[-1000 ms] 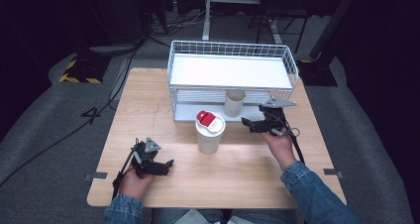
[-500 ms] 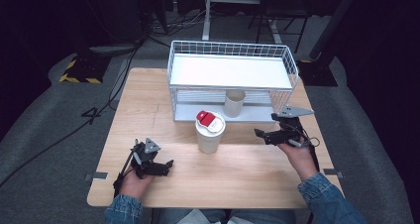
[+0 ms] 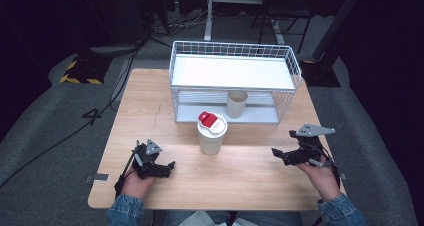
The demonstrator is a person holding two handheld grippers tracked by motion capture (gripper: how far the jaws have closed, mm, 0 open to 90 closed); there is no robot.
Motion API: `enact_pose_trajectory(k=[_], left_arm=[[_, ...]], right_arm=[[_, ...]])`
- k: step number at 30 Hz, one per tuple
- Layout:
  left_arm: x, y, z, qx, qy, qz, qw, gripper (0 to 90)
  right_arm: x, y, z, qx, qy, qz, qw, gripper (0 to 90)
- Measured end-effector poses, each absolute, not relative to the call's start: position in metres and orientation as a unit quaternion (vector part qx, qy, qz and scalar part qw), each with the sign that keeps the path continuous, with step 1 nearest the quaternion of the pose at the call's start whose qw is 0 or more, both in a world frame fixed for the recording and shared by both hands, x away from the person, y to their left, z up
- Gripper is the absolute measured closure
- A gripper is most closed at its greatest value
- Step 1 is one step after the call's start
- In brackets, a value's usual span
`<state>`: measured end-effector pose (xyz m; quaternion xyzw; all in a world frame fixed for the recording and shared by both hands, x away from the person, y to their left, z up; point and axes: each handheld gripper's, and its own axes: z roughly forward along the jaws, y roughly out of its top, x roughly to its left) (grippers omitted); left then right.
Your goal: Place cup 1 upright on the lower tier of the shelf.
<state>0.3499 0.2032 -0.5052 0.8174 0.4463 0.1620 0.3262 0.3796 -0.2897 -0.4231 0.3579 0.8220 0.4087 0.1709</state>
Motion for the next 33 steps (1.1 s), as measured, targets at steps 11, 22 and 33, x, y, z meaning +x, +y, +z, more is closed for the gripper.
enact_pose_trajectory(k=[11,22,33], left_arm=[[0.348,0.203,-0.505,0.815,0.452,0.163,0.325,6.1],[0.349,0.203,-0.505,0.815,0.451,0.16,0.326,5.8],[0.349,0.204,-0.505,0.816,0.45,0.16,0.325,5.7]], right_arm=[[0.364,-0.309,-0.446,0.378,0.821,0.398,0.158,0.2],[0.355,-0.322,-0.478,0.402,0.814,0.393,0.147,1.7],[0.351,-0.325,-0.492,0.399,0.82,0.377,0.162,1.7]])
